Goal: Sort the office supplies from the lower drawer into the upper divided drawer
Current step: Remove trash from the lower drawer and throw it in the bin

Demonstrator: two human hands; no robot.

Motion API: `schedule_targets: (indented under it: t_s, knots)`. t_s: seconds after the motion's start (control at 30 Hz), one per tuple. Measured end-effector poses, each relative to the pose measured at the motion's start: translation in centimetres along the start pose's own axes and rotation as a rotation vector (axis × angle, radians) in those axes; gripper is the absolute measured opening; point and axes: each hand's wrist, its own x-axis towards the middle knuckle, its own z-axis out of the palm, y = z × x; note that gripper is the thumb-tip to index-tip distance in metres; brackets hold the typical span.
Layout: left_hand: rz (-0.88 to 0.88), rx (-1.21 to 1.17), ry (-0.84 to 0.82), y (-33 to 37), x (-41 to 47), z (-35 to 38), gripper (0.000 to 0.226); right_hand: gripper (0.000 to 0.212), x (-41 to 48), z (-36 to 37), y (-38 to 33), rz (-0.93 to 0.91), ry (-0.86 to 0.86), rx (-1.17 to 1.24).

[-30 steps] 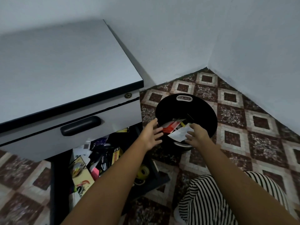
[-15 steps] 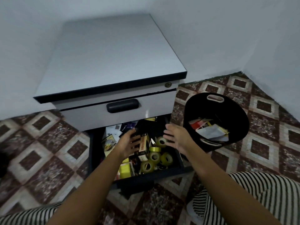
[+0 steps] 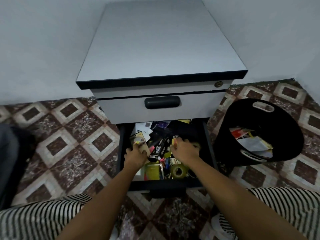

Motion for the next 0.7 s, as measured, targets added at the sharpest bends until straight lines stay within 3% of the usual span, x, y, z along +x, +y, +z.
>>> schedule_targets:
  t_s: [0.23, 0.47, 0.57, 0.7]
  knots:
    - [-0.034, -0.116, -0.055, -0.7, 0.9, 0.8, 0.062, 0.070, 0.8, 0.5, -2.0, 0.048, -0.092, -0.236]
    - [0.032, -0.229, 0.082, -0.7, 0.3, 0.2, 0.063, 0.059, 0.7, 0.6, -2.2, 0.060, 0.053, -0.172]
    - [0.058, -0.387, 0.129, -0.6, 0.3, 0.2, 0.062, 0.058, 0.6, 0.6, -2.3, 0.006, 0.119, -0.128]
    - [-0.091, -0.706, 0.107, -0.2, 0.8, -0.2, 0.061, 0.064, 0.7, 1.0, -3.0, -0.086, 0.095, -0.138]
